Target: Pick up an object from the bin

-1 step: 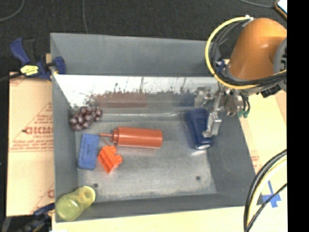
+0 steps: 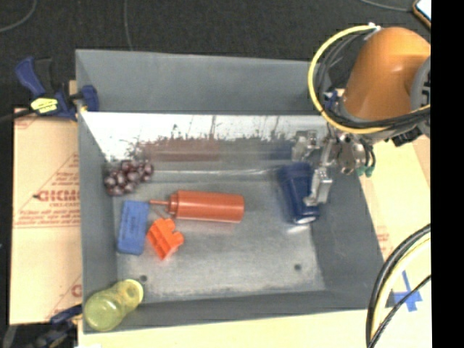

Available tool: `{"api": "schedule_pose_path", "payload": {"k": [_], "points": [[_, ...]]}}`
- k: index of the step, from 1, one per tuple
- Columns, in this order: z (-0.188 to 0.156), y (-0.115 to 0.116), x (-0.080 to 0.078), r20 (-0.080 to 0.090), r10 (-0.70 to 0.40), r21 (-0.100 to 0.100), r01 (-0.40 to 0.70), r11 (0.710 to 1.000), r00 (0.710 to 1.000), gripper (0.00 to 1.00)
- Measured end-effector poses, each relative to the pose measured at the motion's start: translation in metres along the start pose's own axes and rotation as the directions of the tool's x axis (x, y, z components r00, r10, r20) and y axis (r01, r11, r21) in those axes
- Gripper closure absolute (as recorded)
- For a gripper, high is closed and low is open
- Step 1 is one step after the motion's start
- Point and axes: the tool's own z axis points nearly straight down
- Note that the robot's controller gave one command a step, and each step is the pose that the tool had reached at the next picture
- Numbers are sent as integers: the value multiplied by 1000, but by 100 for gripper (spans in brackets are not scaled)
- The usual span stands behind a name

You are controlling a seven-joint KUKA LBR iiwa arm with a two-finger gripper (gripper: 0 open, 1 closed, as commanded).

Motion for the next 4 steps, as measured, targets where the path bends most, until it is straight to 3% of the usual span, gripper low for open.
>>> {"api": "schedule_pose_path", "payload": {"k": [1,2,3,4], "points": [[96,13,-3,-4,45,-2,-45,999,999,0],[90,20,-2,6,64,1,-64,998,998,0],[116,13,3,5,-389,4,389,921,921,0],[139,49,1,10,15,-1,-15,1000,1000,0]]}}
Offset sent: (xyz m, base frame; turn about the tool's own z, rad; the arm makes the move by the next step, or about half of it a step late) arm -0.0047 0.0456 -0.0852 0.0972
